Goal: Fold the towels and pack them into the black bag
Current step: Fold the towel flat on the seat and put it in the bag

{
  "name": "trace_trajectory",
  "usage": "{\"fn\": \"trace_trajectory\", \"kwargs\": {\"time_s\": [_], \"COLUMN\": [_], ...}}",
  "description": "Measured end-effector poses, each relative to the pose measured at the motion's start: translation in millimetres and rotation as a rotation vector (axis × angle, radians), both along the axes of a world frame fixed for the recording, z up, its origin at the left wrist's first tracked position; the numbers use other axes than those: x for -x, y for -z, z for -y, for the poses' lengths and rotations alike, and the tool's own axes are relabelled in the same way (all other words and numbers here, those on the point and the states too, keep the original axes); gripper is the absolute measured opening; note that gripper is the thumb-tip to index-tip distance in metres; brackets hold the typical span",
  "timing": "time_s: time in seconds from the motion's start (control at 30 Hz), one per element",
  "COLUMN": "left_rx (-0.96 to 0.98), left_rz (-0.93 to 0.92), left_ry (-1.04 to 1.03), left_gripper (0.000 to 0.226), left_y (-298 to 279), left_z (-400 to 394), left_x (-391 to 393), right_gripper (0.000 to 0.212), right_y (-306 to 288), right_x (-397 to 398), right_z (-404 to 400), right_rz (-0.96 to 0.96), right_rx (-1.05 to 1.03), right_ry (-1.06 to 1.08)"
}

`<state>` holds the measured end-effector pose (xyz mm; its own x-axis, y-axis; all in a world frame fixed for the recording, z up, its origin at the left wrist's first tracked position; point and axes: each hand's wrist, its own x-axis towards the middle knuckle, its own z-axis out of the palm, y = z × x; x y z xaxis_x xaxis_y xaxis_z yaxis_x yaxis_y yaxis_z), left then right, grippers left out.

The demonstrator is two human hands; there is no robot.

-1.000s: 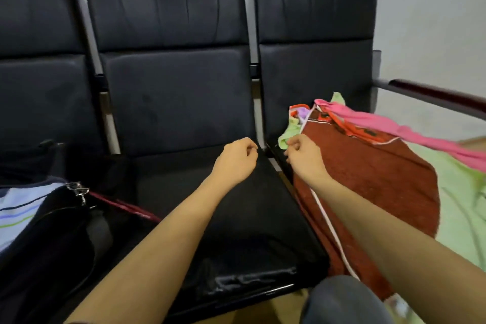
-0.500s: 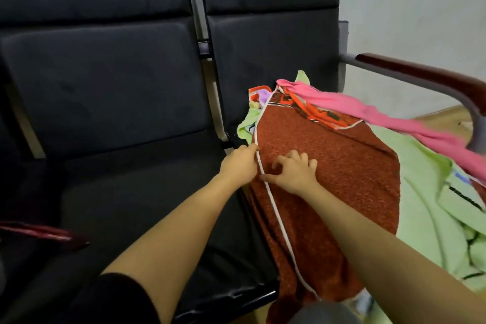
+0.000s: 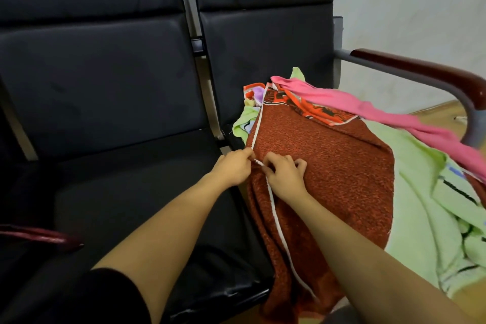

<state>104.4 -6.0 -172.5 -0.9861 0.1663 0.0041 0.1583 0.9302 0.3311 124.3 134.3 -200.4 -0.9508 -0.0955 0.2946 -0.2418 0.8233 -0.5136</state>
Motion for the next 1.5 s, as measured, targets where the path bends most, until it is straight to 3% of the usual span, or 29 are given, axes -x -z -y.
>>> {"fn": "trace_trajectory", "kwargs": {"time_s": [0.17,0.33,0.43,0.5,0.57,0.73,0.9,1.07,1.17,1.27,1.33,1.43,1.5], "left_rx": [-0.340,-0.440,-0.500,-0.514,-0.523,-0.556,-0.632,-0.663,-0.617,-0.500,-0.386,-0.214,-0.137], "left_rz": [-0.134,-0.384,-0.472,-0.516,-0.542,-0.563,-0.616,-0.613,-0.591,-0.522,-0.456,-0.315,-0.246], "left_ry": [-0.142,-0.160,-0.146,-0.132,-0.139,-0.203,-0.383,-0.608,-0.662,-0.673,-0.687,-0.727,-0.740], "left_gripper": [0.026,0.030,0.033,0.034,0.035,0.035,0.033,0.032,0.030,0.029,0.029,0.031,0.032], "left_y": [-18.6,-44.9,-56.9,-58.5,-55.4,-39.8,-31.7,-16.6,-0.6,9.5,15.1,25.4,32.7], "left_z": [-1.1,3.3,13.5,23.0,33.7,62.8,105.6,153.7,176.0,194.8,206.1,218.6,223.5], "left_x": [-16.4,-39.7,-57.2,-67.4,-76.8,-98.7,-121.9,-146.3,-158.8,-162.4,-162.1,-163.4,-165.7], "right_gripper": [0.010,0.014,0.062,0.081,0.076,0.021,0.033,0.042,0.027,0.025,0.027,0.043,0.057], "right_y": [-12.7,-18.9,-21.1,-23.3,-24.0,-17.4,-28.8,-27.4,-18.0,-13.3,-12.4,-5.2,7.5], "right_x": [-19.3,-32.5,-36.7,-38.5,-39.5,-40.5,-54.7,-65.9,-68.7,-71.9,-70.5,-64.7,-63.8], "right_z": [6.4,11.4,11.2,13.3,18.4,47.9,102.6,159.3,178.8,183.9,187.3,195.5,199.4], "right_rz": [-0.178,-0.378,-0.190,-0.085,-0.076,-0.317,-0.464,-0.369,-0.177,0.028,0.055,0.047,0.222], "right_rx": [0.059,0.093,0.050,-0.043,-0.129,-0.152,-0.054,-0.055,-0.012,-0.114,-0.161,-0.401,-0.450], "right_ry": [-0.037,-0.001,0.083,0.119,0.132,0.076,-0.037,-0.282,-0.459,-0.649,-0.597,-0.298,-0.163]}}
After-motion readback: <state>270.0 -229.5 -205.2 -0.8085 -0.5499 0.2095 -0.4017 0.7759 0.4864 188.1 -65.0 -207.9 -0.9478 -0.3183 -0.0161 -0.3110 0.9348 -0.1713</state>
